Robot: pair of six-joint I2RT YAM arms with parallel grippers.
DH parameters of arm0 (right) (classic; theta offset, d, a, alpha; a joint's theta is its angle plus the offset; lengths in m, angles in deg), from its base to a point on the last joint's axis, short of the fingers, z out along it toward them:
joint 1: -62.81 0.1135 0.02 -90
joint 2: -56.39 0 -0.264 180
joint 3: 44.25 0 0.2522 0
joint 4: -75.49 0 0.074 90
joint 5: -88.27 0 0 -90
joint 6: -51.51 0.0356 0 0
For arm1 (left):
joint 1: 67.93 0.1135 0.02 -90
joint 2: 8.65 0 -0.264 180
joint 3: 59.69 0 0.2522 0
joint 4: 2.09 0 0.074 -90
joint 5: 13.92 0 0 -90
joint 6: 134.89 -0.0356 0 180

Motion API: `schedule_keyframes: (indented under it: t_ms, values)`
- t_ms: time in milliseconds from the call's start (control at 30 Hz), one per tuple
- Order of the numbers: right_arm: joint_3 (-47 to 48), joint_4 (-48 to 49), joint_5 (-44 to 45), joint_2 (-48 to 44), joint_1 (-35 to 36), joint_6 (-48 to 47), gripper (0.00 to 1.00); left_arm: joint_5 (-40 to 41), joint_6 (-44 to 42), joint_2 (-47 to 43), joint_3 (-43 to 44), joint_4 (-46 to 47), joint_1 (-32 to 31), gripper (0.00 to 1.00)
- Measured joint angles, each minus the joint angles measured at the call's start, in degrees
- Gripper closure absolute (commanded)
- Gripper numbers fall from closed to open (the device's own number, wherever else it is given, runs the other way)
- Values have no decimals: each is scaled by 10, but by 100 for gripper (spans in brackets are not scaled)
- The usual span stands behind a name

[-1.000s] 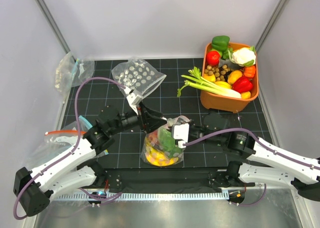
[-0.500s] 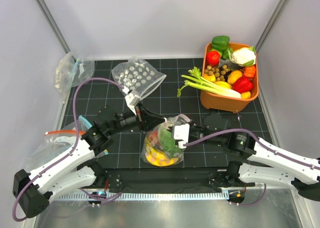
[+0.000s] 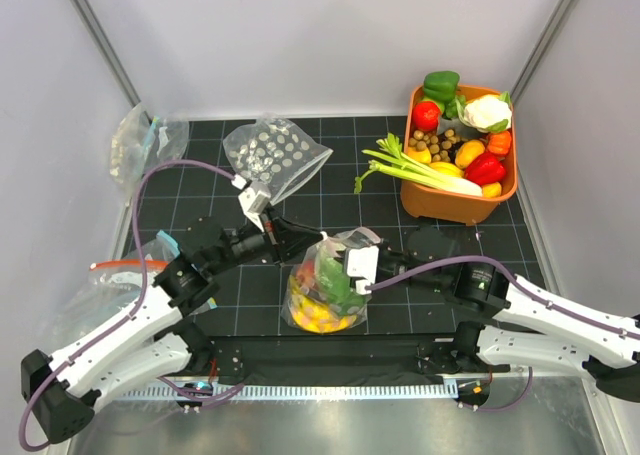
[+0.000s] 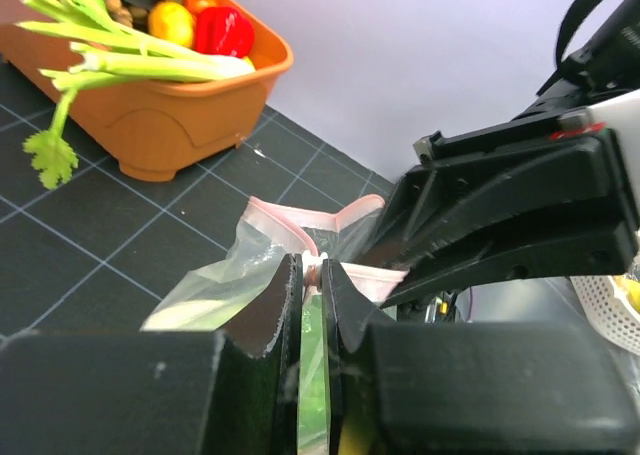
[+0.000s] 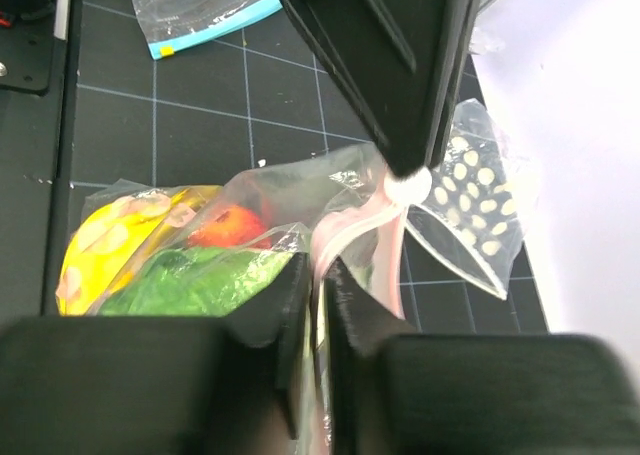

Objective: Place the food in the zip-top bag and seal the zipper
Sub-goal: Adjust the zipper food storage bag at the center of the board.

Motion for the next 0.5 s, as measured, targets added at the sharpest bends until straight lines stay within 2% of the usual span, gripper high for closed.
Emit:
schedule_keyframes:
  t_ms: [33,133,167,233,500]
  values:
    - [-2,3,0,0,0,2,67,8,0,-12,-3,-2,0,100]
    - [-5,9,1,3,0,9,50,29,0,-47,-15,-7,0,100]
    - [-5,11,1,5,0,11,37,35,0,-59,-20,-8,0,100]
    - [-6,14,0,6,0,21,24,49,0,-79,-27,-9,0,100]
    - [-8,40,-6,1,0,57,10,69,0,-89,-33,-11,-1,100]
